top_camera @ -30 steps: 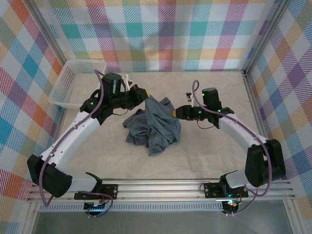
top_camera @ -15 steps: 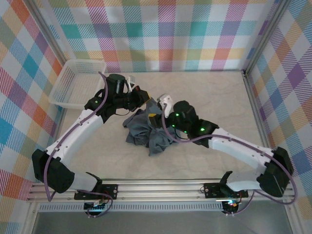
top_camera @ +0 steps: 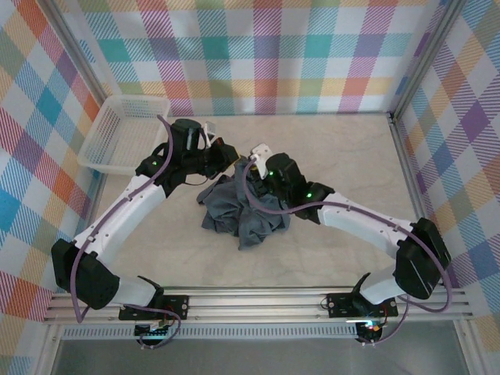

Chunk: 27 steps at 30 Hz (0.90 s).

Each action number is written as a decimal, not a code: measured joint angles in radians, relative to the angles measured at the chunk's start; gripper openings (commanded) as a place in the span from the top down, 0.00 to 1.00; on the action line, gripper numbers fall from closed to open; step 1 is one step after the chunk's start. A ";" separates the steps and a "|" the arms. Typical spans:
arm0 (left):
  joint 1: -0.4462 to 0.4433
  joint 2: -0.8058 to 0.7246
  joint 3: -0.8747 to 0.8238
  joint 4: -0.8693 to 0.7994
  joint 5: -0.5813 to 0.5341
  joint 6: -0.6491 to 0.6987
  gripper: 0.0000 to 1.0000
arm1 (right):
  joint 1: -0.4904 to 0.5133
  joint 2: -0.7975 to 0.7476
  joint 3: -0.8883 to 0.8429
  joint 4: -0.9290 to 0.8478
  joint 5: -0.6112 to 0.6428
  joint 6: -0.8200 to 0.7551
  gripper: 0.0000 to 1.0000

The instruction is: Fold the inside-out t-shirt

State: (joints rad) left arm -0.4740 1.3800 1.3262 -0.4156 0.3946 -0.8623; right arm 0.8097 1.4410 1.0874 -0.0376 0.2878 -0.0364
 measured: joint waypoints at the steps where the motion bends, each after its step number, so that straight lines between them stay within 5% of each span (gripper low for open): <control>1: 0.000 0.000 0.000 -0.006 0.000 0.006 1.00 | -0.026 -0.005 0.000 -0.009 -0.064 0.009 1.00; 5: 0.003 0.004 0.012 -0.039 -0.026 0.071 0.98 | -0.142 -0.027 0.000 -0.038 -0.447 0.099 1.00; 11: 0.003 0.143 0.106 -0.047 -0.092 0.255 0.98 | -0.283 -0.026 0.009 0.068 -0.933 0.503 1.00; 13: -0.003 0.194 0.131 -0.029 -0.063 0.285 0.93 | -0.310 -0.010 0.040 0.053 -0.983 0.613 1.00; 17: 0.005 0.219 0.164 -0.023 -0.074 0.322 0.60 | -0.363 -0.004 0.087 0.003 -1.015 0.745 1.00; 19: 0.013 0.199 0.164 -0.038 -0.113 0.333 0.53 | -0.386 -0.020 0.095 -0.013 -1.004 0.783 1.00; 23: -0.022 0.085 0.137 -0.123 -0.265 0.332 0.61 | -0.428 -0.036 0.097 -0.032 -0.983 0.846 1.00; 27: -0.194 -0.044 0.099 -0.168 -0.375 0.299 0.72 | -0.441 -0.028 0.100 -0.071 -0.969 0.871 1.00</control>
State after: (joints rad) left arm -0.6678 1.3361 1.4250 -0.5838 0.0196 -0.5632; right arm 0.3687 1.4132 1.1877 -0.1081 -0.6811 0.8349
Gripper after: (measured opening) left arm 0.295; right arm 0.052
